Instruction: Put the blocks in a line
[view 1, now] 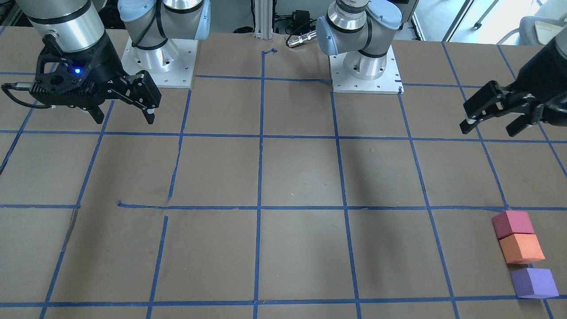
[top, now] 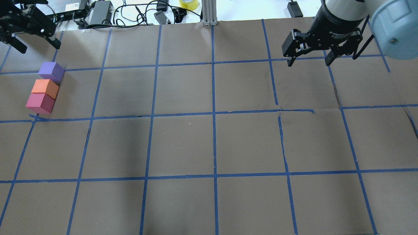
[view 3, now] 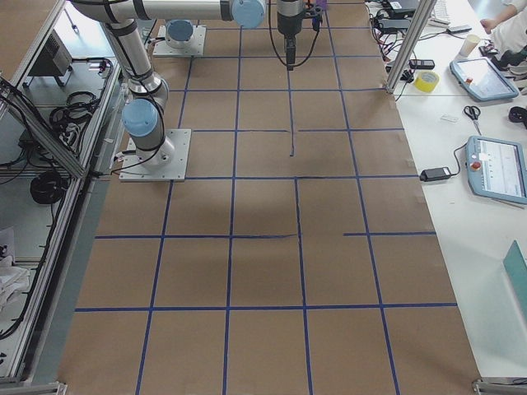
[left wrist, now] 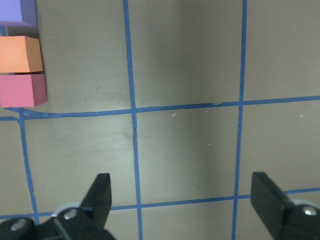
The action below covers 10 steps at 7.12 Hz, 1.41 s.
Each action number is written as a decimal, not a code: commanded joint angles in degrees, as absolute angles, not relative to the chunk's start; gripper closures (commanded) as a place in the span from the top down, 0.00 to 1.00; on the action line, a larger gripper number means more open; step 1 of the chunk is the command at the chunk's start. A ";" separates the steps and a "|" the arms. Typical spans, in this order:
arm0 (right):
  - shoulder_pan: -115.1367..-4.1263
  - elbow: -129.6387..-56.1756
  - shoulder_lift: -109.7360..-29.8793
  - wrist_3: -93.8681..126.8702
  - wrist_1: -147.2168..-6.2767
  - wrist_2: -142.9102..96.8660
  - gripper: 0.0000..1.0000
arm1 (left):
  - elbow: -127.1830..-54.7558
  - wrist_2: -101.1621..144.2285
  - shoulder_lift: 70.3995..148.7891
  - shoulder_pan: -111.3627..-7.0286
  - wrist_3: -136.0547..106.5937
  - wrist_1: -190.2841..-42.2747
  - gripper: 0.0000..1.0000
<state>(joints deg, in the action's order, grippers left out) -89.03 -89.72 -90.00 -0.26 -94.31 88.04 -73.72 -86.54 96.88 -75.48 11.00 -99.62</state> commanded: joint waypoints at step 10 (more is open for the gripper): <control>-89.03 -89.74 -90.00 -0.26 -94.31 88.07 1.00 | -86.56 -88.95 90.09 -93.34 -10.72 -89.12 1.00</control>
<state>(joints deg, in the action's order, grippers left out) -89.03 -89.72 -90.00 -0.27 -94.31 88.07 -85.52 -89.01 90.67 -93.34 -10.65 -89.09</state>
